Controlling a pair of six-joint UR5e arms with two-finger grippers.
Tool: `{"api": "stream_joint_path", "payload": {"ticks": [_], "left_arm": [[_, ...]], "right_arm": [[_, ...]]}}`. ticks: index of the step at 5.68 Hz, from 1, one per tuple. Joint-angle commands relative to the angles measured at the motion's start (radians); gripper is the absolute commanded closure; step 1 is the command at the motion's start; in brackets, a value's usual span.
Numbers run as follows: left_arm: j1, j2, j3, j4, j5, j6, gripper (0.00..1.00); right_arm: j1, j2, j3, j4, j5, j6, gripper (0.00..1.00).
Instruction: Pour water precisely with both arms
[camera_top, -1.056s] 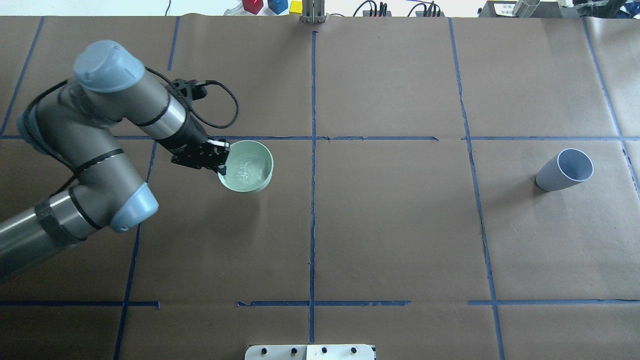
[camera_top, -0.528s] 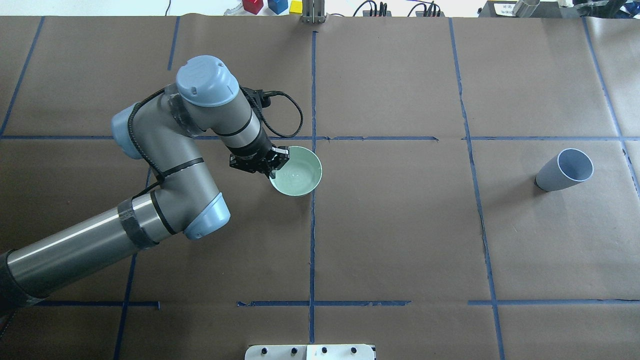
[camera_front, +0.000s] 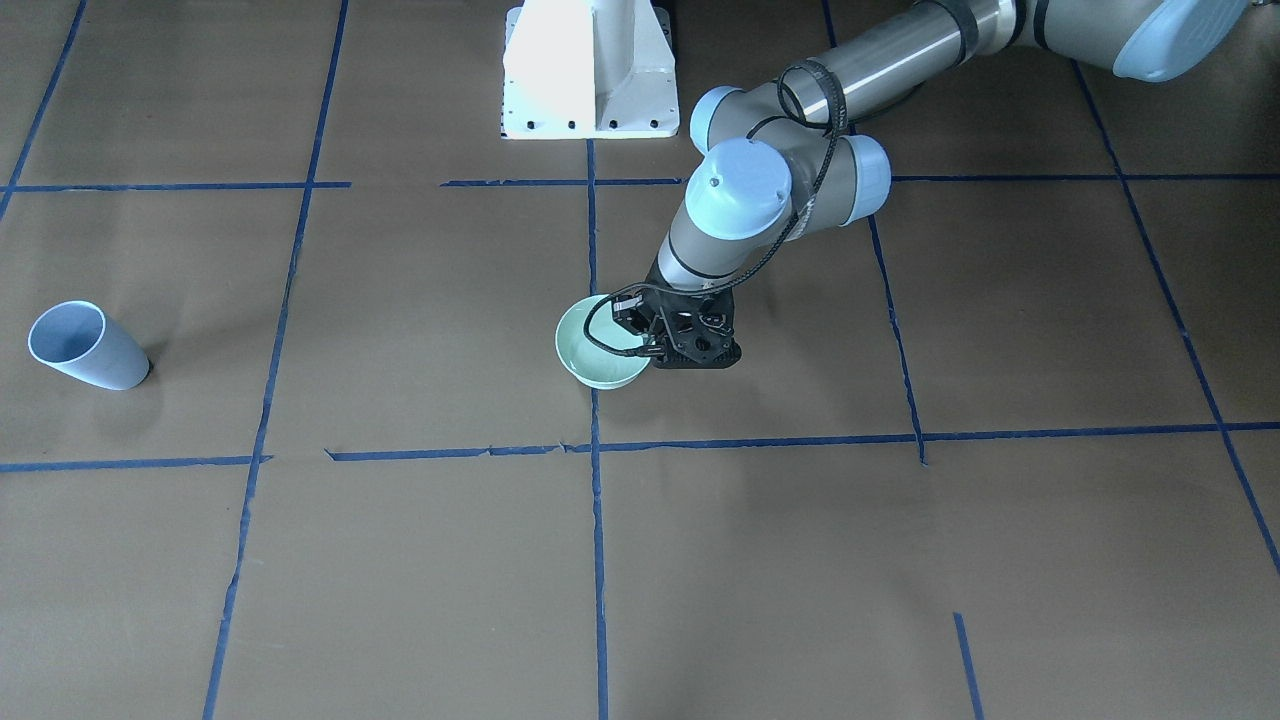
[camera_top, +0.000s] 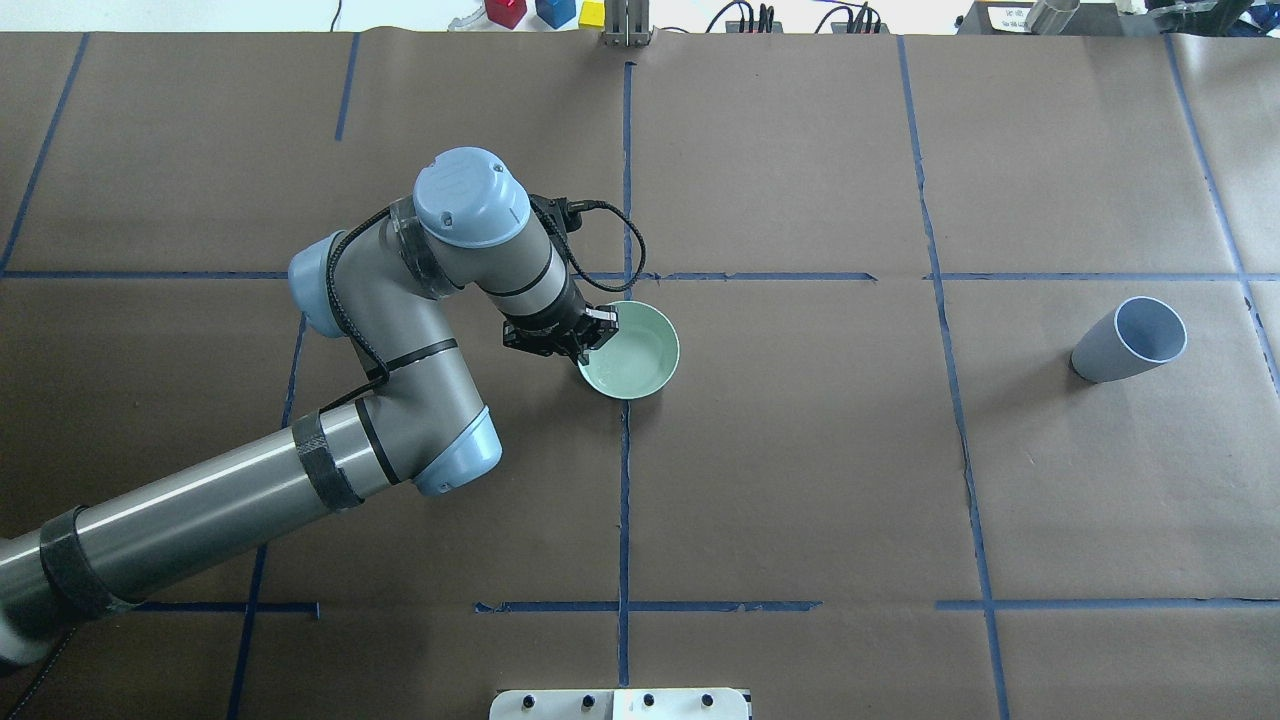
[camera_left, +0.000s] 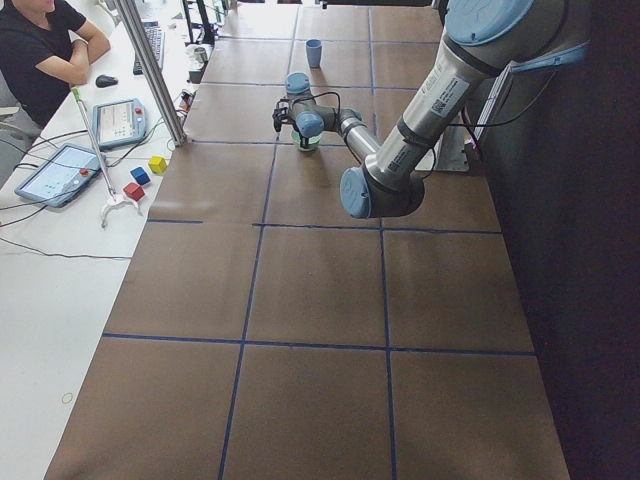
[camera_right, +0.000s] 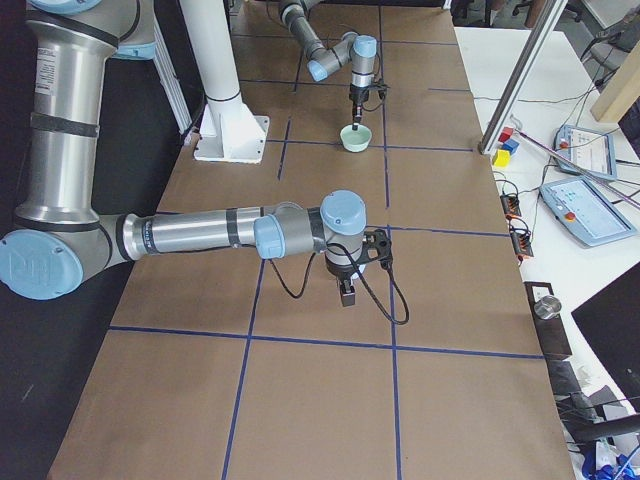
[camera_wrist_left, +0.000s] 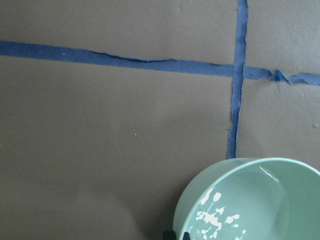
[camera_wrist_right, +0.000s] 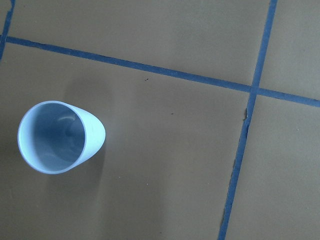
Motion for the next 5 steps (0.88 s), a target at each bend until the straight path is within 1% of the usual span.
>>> {"api": "stream_joint_path", "payload": {"ticks": [1,2,3,4,5], "left_arm": [[0.008,-0.006,0.003,-0.005,0.000,-0.002,0.60],[0.008,-0.006,0.003,-0.005,0.000,-0.002,0.09],[0.007,-0.006,-0.004,-0.003,0.000,-0.007,0.00],[-0.006,-0.003,-0.050,-0.002,0.000,-0.035,0.00],[-0.036,0.003,-0.110,0.011,-0.001,-0.063,0.00]], "right_arm": [[-0.007,0.004,0.000,0.001,0.000,0.000,0.00],[-0.019,0.005,0.002,0.001,0.001,0.000,0.00],[-0.038,0.010,0.003,0.012,-0.002,0.000,0.00],[-0.050,0.010,0.003,0.091,-0.006,0.117,0.00],[-0.082,-0.002,0.005,0.211,-0.009,0.259,0.00]]}}
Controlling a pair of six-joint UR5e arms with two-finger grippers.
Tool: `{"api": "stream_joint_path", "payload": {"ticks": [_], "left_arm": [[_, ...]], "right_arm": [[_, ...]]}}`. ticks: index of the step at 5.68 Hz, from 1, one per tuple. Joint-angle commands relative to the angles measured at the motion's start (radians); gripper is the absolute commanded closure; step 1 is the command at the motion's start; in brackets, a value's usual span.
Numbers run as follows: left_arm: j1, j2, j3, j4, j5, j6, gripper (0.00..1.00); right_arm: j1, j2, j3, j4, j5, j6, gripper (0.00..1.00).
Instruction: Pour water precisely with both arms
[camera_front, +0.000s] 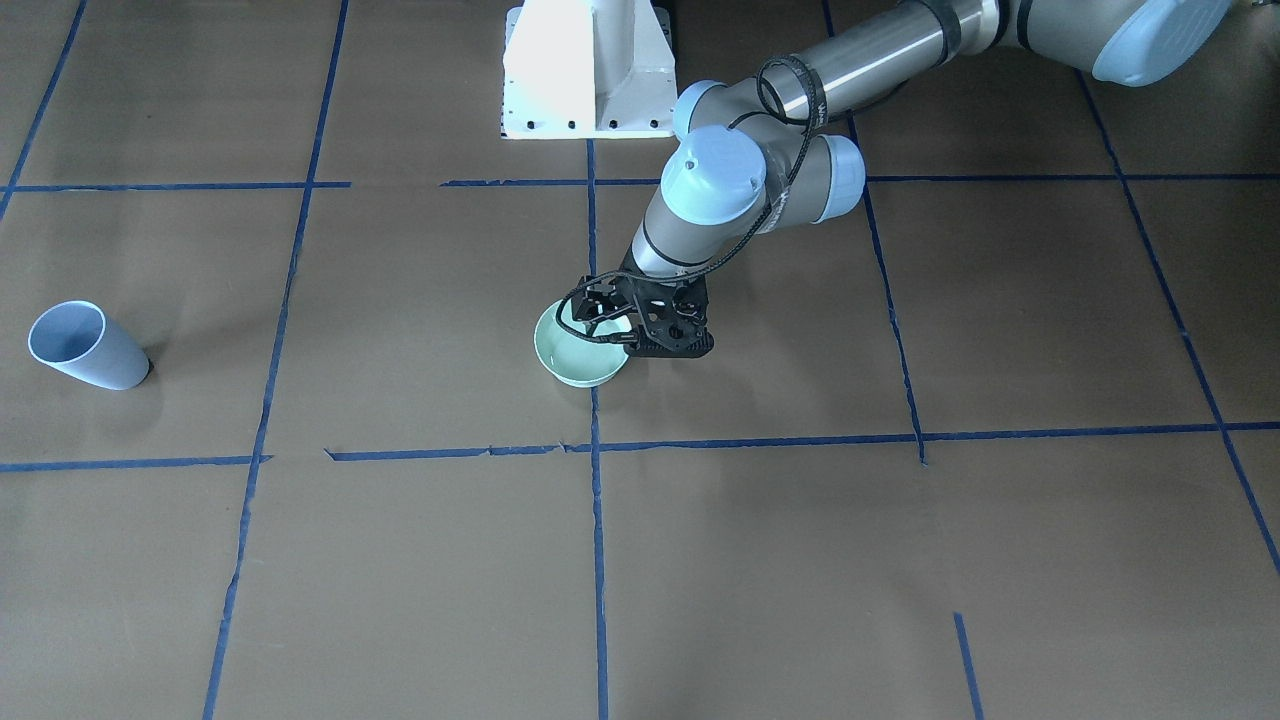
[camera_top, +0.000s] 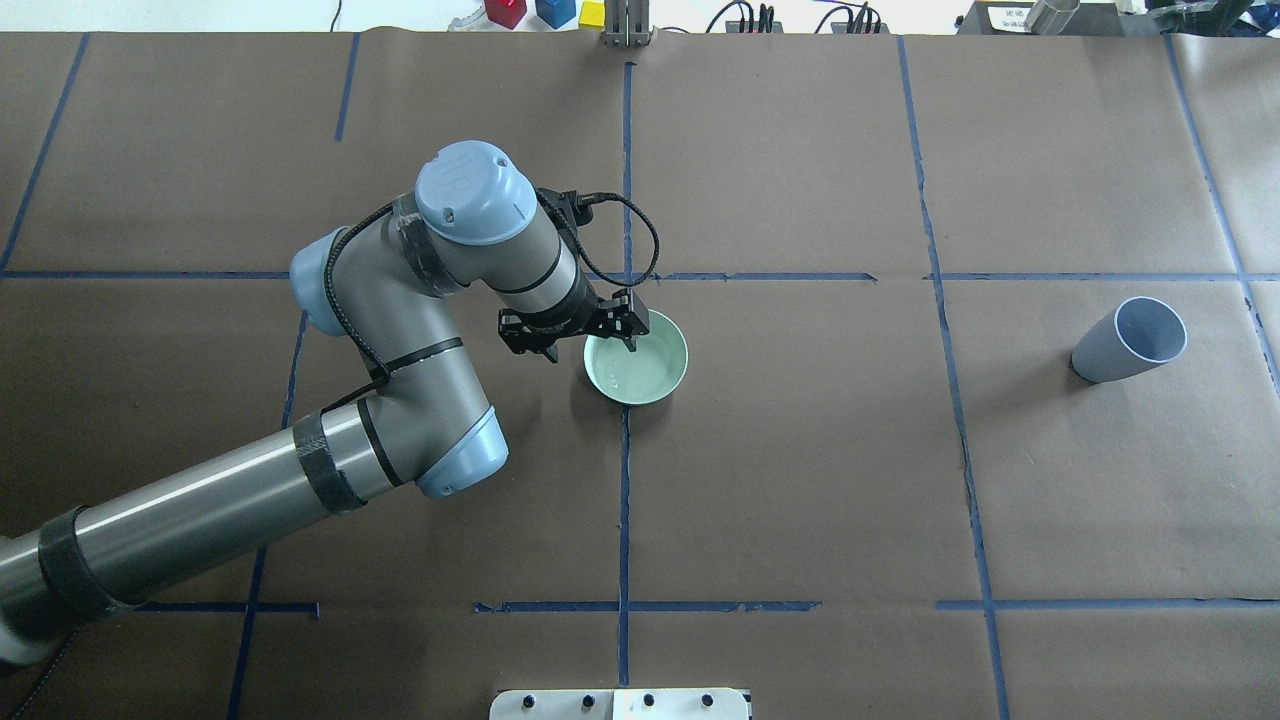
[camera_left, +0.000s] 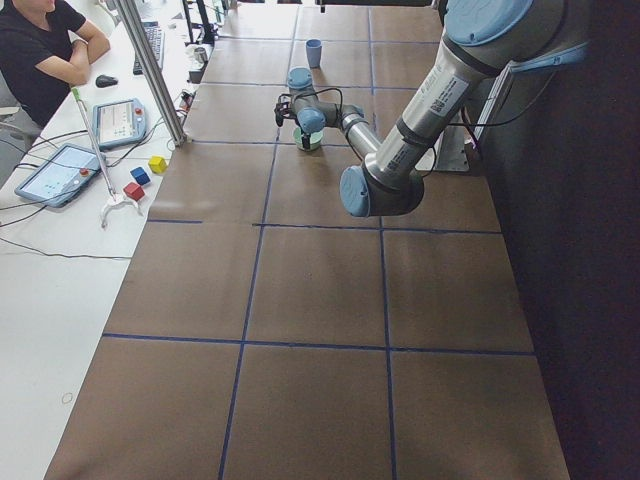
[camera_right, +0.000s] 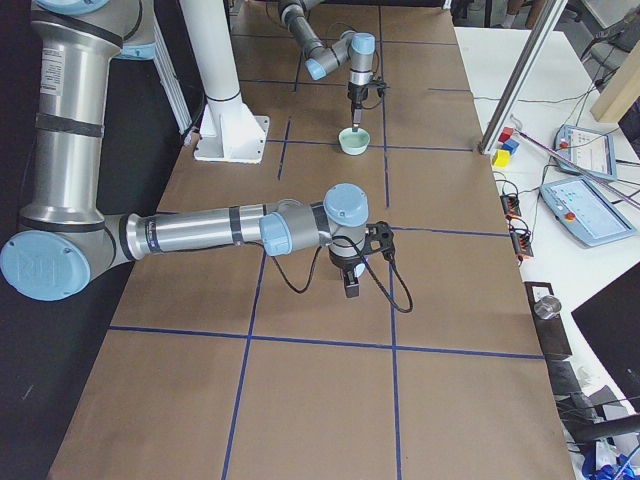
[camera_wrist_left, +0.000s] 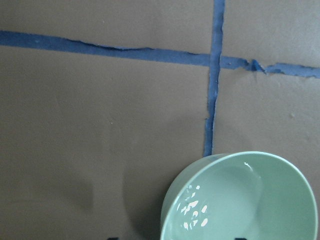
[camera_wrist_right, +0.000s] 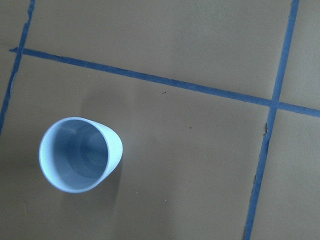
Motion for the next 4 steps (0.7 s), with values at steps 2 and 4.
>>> {"api": "stream_joint_path", "payload": {"ticks": [2,4], "left_arm": [[-0.084,0.176,-0.281,0.027,-0.004,-0.031,0.00],[-0.156,0.302,-0.416,0.030,-0.006,-0.028,0.00]], "right_arm": [[-0.123,-0.016,0.092,0.150,-0.093,0.360,0.00],[-0.246,-0.145,0.171,0.371,-0.247,0.526,0.00]]}}
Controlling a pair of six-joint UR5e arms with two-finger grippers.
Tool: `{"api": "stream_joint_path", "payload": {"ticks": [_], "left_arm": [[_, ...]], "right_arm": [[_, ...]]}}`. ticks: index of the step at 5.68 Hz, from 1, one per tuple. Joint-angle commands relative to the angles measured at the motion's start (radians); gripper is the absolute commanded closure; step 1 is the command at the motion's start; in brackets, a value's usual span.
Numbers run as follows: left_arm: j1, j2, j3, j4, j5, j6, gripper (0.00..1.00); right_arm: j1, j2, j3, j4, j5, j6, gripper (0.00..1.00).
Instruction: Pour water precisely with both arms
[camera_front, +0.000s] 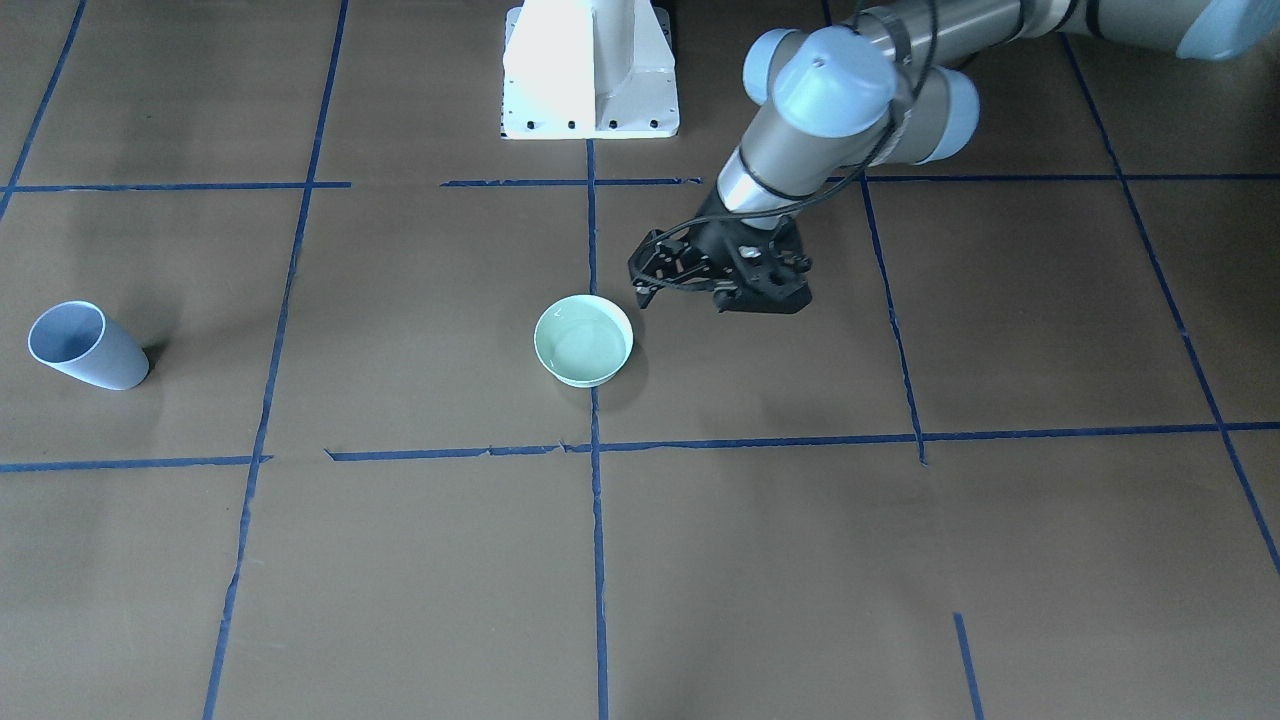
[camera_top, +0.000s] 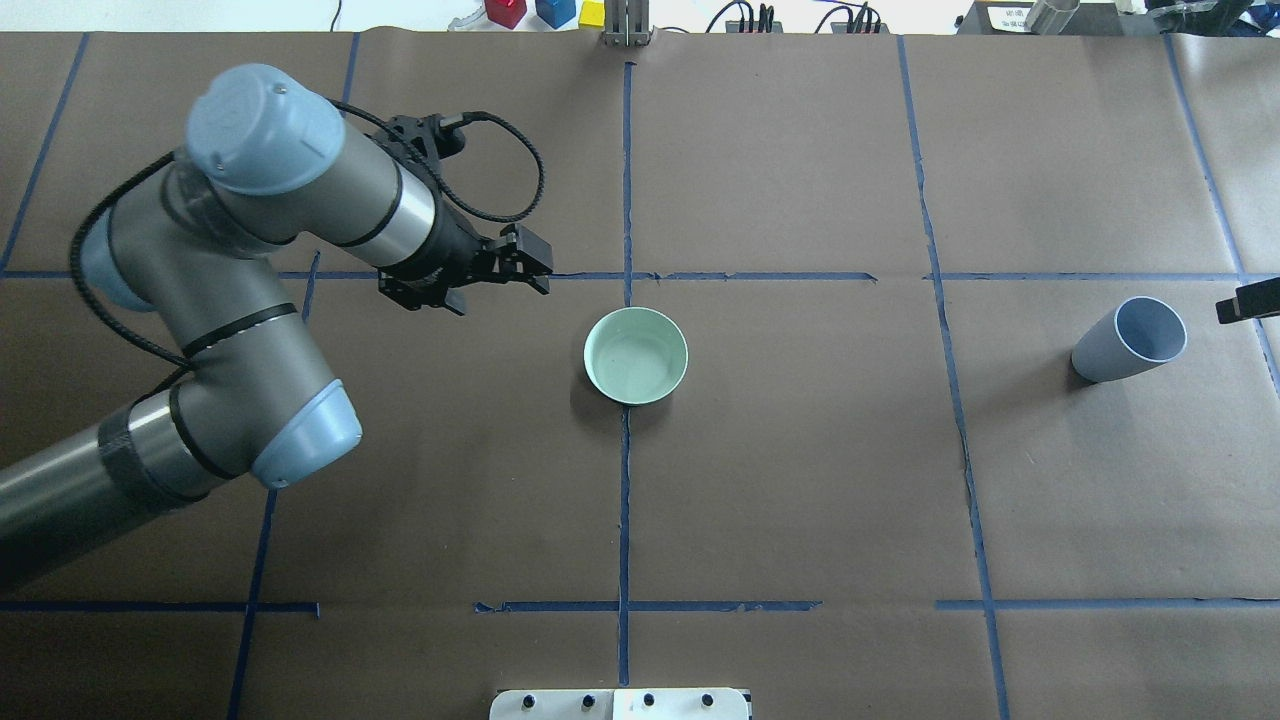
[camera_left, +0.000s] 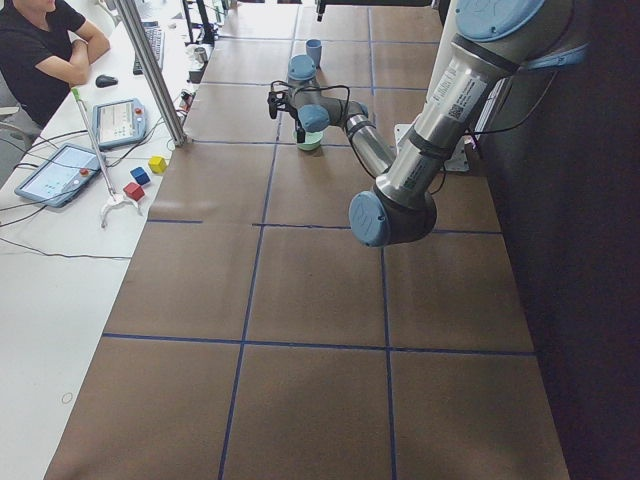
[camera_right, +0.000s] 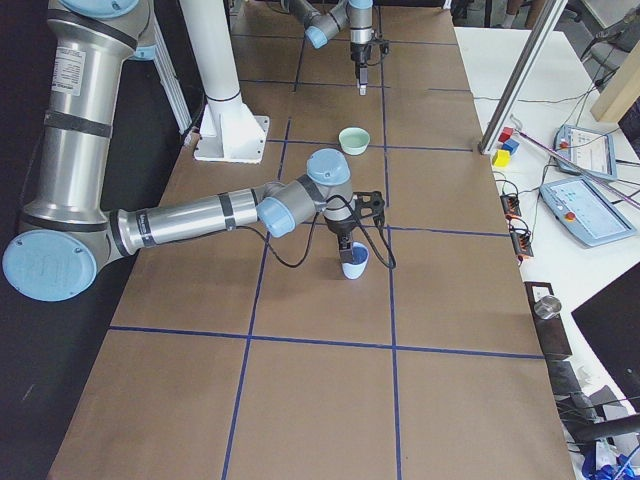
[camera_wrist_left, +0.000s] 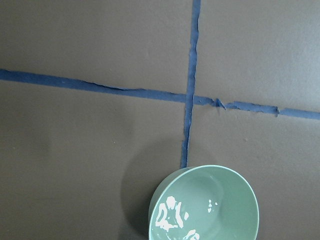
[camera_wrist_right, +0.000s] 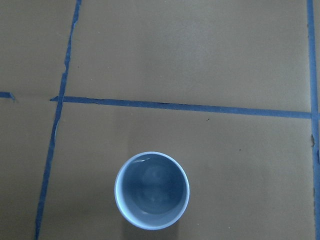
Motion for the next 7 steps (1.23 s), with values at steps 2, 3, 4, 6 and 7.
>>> {"api": "stream_joint_path", "payload": {"ticks": [2,3,4,6,7], "left_arm": [[-0.089,0.210,-0.175,0.001,-0.006,0.090,0.00],[-0.101,0.218,-0.182,0.001,-0.012,0.090,0.00],[-0.107,0.254,-0.197,0.000,-0.010,0.096,0.00],[-0.133,0.350,-0.251,-0.001,-0.018,0.191,0.00],[-0.138,0.383,-0.258,-0.001,-0.018,0.217,0.00]], "right_arm": [[-0.258,-0.150,0.023,0.334,-0.328,0.275,0.00],[-0.376,-0.202,0.021,0.421,-0.516,0.359,0.00],[-0.489,-0.207,0.020,0.425,-0.702,0.445,0.00],[-0.740,-0.253,-0.014,0.483,-1.067,0.589,0.00],[-0.878,-0.253,-0.083,0.505,-1.269,0.661,0.01]]}}
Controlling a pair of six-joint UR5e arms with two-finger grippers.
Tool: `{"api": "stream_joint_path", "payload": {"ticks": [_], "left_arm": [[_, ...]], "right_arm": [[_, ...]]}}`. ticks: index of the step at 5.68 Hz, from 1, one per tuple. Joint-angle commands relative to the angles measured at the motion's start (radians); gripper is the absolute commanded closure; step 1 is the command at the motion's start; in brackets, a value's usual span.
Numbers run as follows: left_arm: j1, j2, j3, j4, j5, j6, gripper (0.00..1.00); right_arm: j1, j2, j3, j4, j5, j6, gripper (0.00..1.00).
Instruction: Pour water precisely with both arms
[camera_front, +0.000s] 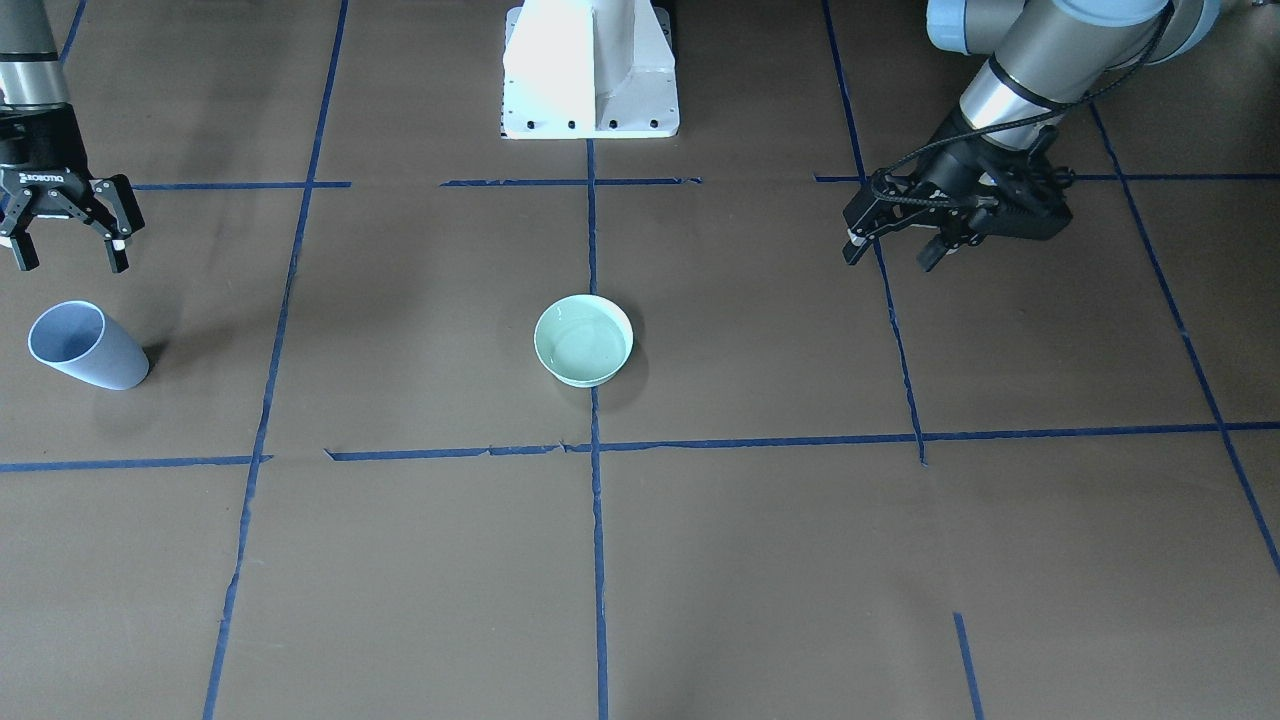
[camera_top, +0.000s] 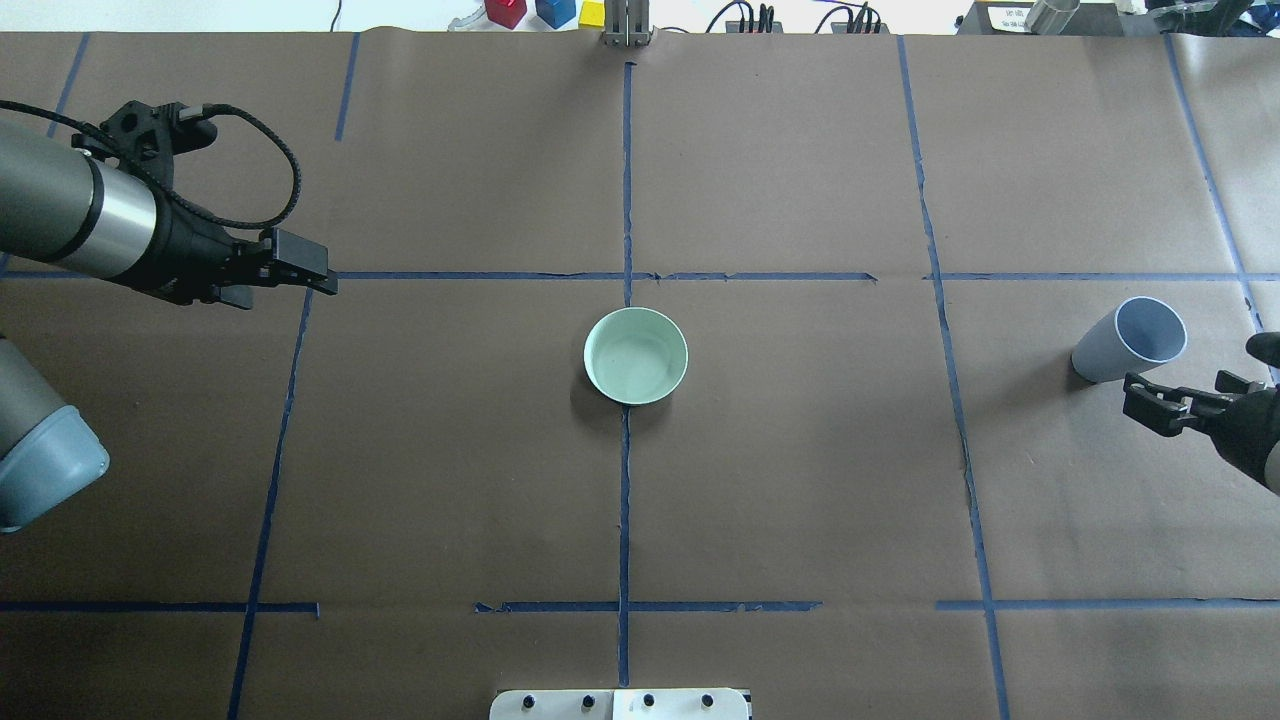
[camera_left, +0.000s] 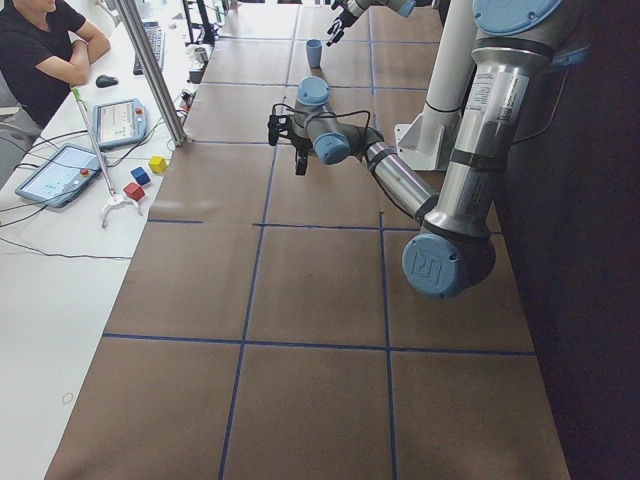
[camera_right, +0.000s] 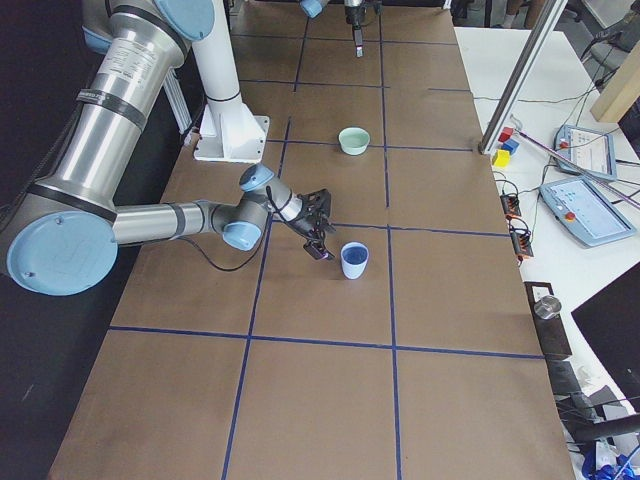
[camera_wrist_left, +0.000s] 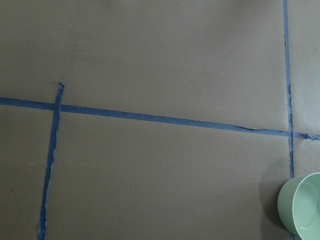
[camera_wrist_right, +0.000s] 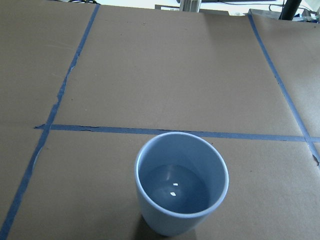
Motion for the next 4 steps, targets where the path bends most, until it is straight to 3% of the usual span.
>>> {"api": "stream_joint_path", "payload": {"ticks": [1,3,4], "left_arm": [[-0.014,0.084,-0.020,0.000,-0.001,0.107,0.00],[-0.028,0.131,-0.046,0.000,-0.003,0.134,0.00],[-0.028,0.131,-0.046,0.000,-0.003,0.134,0.00]], "right_arm": [[-0.182,0.003,-0.162,0.117,-0.315,0.080,0.01],[-0.193,0.128,-0.303,0.191,-0.401,0.069,0.01],[-0.190,0.127,-0.349,0.291,-0.409,0.004,0.01]]}}
